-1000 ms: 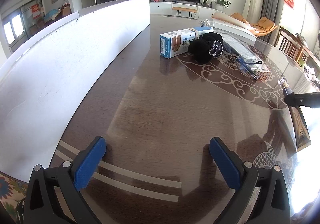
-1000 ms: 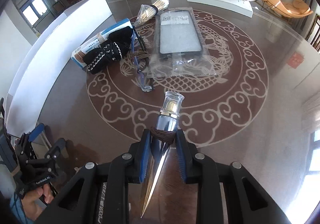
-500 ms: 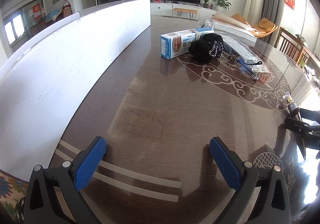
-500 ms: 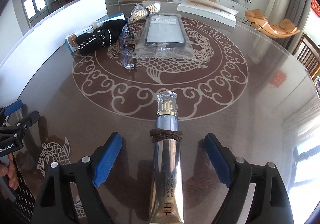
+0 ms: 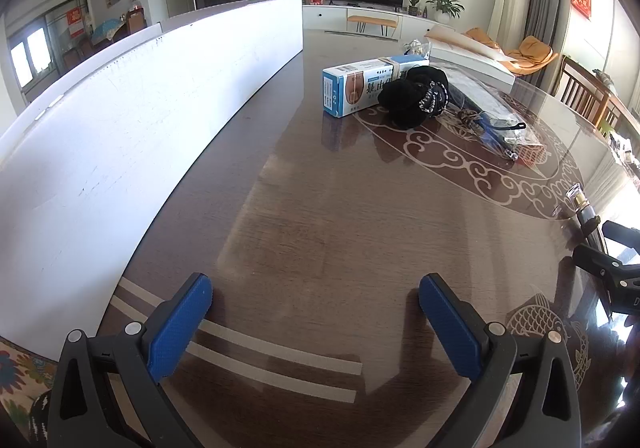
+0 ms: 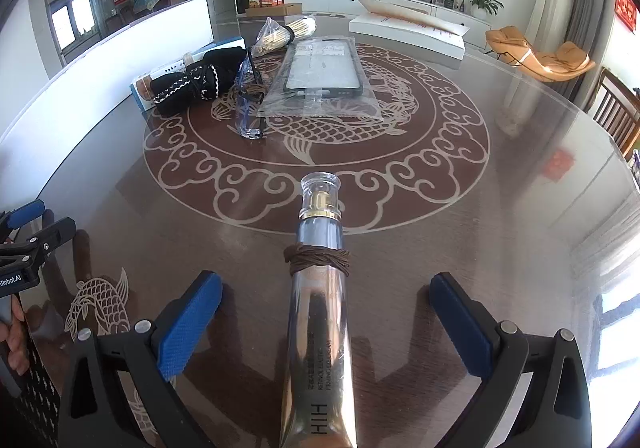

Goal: Organize objects
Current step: 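Lift the gold tube with the right tool while the left grasps the black stitched glove, then lift the black glove with the left tool while the right holds the tube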

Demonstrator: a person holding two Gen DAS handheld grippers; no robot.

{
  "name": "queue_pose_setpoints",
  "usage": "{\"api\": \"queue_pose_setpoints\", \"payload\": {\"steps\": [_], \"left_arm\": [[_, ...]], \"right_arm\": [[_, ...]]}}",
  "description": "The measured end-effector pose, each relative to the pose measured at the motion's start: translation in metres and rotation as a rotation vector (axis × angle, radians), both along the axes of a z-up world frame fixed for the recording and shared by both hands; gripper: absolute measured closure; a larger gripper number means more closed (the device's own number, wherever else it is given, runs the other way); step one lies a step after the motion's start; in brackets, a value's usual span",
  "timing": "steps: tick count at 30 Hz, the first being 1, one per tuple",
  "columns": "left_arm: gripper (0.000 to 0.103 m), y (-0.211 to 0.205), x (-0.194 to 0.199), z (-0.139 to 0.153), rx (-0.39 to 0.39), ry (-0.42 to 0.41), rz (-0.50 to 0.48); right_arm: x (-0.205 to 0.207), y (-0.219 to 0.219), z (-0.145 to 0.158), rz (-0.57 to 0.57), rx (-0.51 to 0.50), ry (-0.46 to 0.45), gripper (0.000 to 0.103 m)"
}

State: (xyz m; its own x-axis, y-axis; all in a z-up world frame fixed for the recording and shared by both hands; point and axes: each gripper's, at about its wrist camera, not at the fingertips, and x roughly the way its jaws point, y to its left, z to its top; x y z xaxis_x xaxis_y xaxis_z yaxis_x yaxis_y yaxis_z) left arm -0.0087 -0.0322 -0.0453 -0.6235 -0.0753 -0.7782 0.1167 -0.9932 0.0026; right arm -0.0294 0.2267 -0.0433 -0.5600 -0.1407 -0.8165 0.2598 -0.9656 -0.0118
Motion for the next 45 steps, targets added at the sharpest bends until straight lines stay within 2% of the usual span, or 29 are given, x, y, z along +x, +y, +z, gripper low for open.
{"api": "queue_pose_setpoints", "payload": {"steps": [4,8,12,15,18,22,24,26,29,32,37,39,40,42,43,44,45], "left_arm": [[0.000,0.003,0.000,0.000,0.003,-0.008,-0.026],[0.000,0.011,-0.004,0.001,0.013,-0.050,-0.081],[0.000,0.011,-0.025,0.014,0.152,-0.041,-0.143],[0.001,0.016,-0.056,0.033,0.157,0.012,-0.152],[0.006,0.029,-0.097,0.044,0.151,0.015,-0.197],[0.014,0.054,-0.149,0.039,0.067,-0.012,-0.223],[0.023,0.063,-0.166,0.034,0.033,-0.028,-0.226],[0.054,0.068,-0.177,0.028,0.023,-0.039,-0.226],[0.068,0.065,-0.171,0.023,-0.006,-0.031,-0.220],[0.068,0.053,-0.141,0.024,-0.016,-0.032,-0.190],[0.067,0.031,-0.054,0.025,0.036,-0.040,-0.134],[0.064,0.025,-0.022,0.024,0.064,-0.020,-0.106],[0.058,0.022,-0.010,0.023,0.085,-0.011,-0.089],[0.041,0.017,0.002,0.024,0.138,0.011,-0.078],[0.026,0.015,0.003,0.025,0.150,0.028,-0.079],[0.016,0.015,0.002,0.027,0.142,0.039,-0.078],[0.015,0.015,0.000,0.029,0.127,0.045,-0.076]], "right_arm": [[0.000,0.000,0.000,0.000,0.000,0.000,0.000],[0.000,0.000,0.000,0.000,0.000,0.000,0.000],[0.000,0.000,0.001,0.000,0.000,0.000,0.000],[0.000,0.000,0.001,0.000,0.000,0.000,0.000],[0.000,0.000,0.001,0.000,0.000,0.000,0.000],[0.000,0.000,0.001,0.000,0.000,0.000,0.000],[0.000,0.000,0.001,0.000,0.000,0.000,0.000],[0.000,0.000,0.001,0.000,0.000,0.000,0.000],[0.000,0.000,0.001,0.000,0.000,0.001,0.000],[0.000,0.000,0.001,0.000,0.000,0.001,0.000],[0.000,0.000,0.001,0.000,0.000,0.001,0.000],[0.001,0.000,0.001,0.000,0.000,0.001,0.000],[0.001,0.000,0.001,0.000,0.000,0.000,0.000],[0.001,0.001,0.001,0.000,0.000,0.001,0.000],[0.000,0.000,0.001,0.000,0.000,0.000,0.000],[0.001,0.000,0.001,0.000,0.000,0.001,0.000],[0.001,0.000,0.001,0.000,0.000,0.001,0.000]]}}
